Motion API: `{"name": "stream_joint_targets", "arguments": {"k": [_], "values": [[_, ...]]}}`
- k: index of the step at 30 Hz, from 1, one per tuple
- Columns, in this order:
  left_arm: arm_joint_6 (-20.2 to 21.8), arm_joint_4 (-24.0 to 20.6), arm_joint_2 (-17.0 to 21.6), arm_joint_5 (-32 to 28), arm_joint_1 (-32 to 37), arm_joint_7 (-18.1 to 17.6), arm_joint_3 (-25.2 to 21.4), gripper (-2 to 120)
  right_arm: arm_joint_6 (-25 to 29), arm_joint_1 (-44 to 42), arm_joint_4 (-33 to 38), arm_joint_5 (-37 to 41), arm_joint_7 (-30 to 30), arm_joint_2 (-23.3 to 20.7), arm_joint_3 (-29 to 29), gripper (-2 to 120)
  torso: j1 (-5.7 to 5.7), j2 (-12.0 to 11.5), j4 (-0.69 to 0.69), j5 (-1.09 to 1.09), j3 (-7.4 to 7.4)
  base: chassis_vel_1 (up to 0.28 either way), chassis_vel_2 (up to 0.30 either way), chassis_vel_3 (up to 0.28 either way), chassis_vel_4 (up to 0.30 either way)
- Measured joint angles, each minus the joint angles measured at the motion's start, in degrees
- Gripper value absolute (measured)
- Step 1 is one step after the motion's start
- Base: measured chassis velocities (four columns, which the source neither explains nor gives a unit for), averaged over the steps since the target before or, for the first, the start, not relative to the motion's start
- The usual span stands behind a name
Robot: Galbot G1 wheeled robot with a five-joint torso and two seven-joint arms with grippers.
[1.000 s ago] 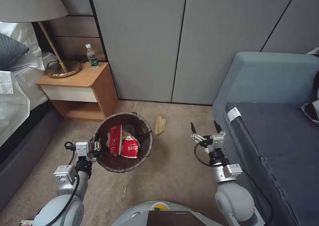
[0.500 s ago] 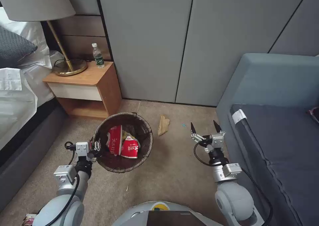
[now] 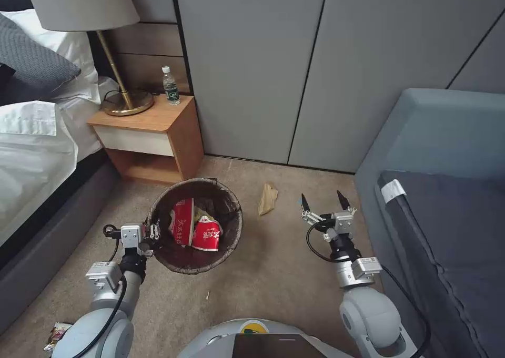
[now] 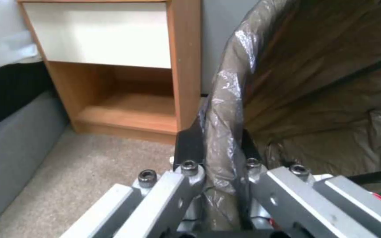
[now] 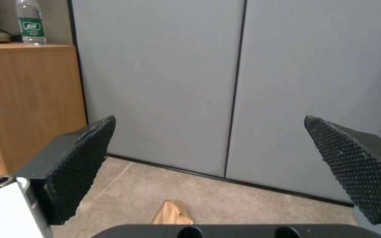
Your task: Pick up the trash bin, then pick up the garbage from the floor and place it into the trash bin.
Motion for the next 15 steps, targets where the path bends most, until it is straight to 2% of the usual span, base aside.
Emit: {"name": "stream_joint_targets", "arguments": {"k": [15], "values": [[-1.13,0.24,0.05,-0.06,-0.08,0.33,0.01,0,-2.11,0.32,0.36,0.64,0.82,-0.26,-0.36,100,0.00,0.00,-0.01,0.00,0.00,0.000,0.000,0.000,0.000]]}}
